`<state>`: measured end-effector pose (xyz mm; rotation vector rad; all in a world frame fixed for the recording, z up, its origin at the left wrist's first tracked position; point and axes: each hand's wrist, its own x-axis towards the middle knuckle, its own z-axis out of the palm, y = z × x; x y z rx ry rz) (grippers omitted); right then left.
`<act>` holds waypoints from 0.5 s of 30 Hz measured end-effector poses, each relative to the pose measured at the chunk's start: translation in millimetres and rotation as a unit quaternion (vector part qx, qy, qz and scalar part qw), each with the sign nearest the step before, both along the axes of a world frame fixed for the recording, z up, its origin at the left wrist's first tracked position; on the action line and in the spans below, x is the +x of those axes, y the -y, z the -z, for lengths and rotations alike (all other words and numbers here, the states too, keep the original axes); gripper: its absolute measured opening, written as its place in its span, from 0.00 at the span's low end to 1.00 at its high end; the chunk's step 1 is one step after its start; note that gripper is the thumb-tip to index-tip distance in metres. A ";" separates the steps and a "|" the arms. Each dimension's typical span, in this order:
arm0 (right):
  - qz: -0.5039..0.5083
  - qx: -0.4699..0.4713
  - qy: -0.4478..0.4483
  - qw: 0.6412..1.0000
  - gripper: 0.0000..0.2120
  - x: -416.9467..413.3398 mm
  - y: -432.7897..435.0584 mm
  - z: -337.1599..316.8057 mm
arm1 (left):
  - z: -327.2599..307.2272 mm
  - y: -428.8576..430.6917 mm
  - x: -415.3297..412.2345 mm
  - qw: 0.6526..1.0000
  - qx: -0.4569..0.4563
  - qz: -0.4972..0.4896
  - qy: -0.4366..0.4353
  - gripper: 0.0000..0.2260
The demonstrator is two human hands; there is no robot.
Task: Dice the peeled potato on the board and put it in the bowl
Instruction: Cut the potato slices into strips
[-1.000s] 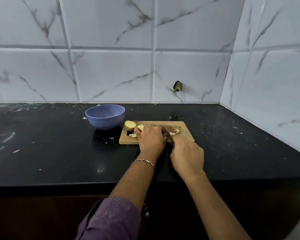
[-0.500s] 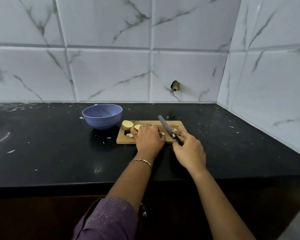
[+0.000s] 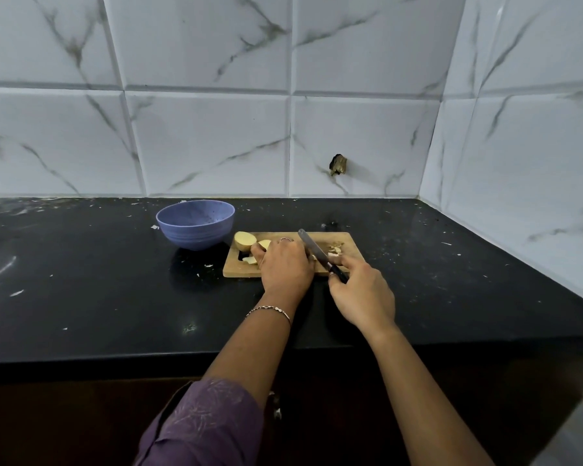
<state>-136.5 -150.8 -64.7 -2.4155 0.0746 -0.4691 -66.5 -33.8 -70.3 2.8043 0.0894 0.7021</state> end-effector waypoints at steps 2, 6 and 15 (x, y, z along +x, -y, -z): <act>0.004 0.012 0.000 1.000 0.17 -0.1 0.6 -0.8 | 0.1 -0.9 -1.1 1.000 -0.006 0.003 0.002 0.10; 0.007 0.036 0.012 0.999 0.17 -0.8 2.5 -1.3 | 0.2 -4.2 -2.7 0.999 -0.042 -0.008 0.005 0.09; 0.002 0.011 0.001 1.000 0.16 -2.1 0.9 -0.8 | -1.9 -3.0 -6.3 0.999 -0.035 0.003 0.011 0.09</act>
